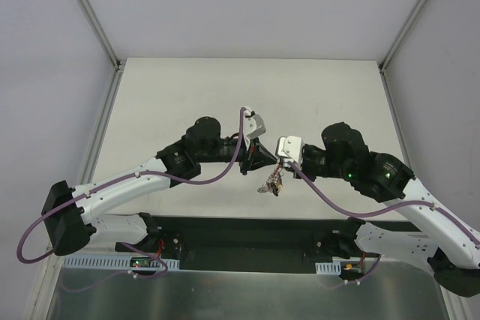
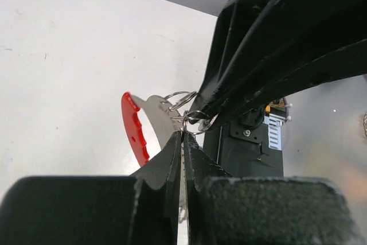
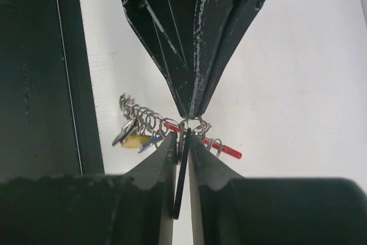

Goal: Remove the keys from the keyring

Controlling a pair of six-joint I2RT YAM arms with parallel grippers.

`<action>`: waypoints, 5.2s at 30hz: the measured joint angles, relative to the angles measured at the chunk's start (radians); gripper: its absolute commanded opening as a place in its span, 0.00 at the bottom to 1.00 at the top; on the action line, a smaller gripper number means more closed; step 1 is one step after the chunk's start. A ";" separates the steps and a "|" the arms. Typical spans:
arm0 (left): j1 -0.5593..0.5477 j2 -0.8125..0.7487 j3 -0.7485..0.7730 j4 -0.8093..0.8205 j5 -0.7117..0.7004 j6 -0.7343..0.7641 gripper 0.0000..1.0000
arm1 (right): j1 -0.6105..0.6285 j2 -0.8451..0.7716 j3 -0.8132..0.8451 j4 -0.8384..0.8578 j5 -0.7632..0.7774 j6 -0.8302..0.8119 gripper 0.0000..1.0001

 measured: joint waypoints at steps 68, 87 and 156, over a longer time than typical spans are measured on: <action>0.336 -0.299 -0.330 -0.183 -0.602 -0.359 0.99 | 0.058 0.220 -0.355 0.326 0.233 0.689 0.44; 0.408 -0.331 -0.365 -0.426 -0.819 -0.581 0.99 | 0.115 0.489 -0.490 0.681 0.057 0.444 0.38; 0.177 0.135 -0.335 -0.438 -0.437 -1.294 0.62 | 0.000 0.511 -0.332 0.568 0.201 1.197 0.01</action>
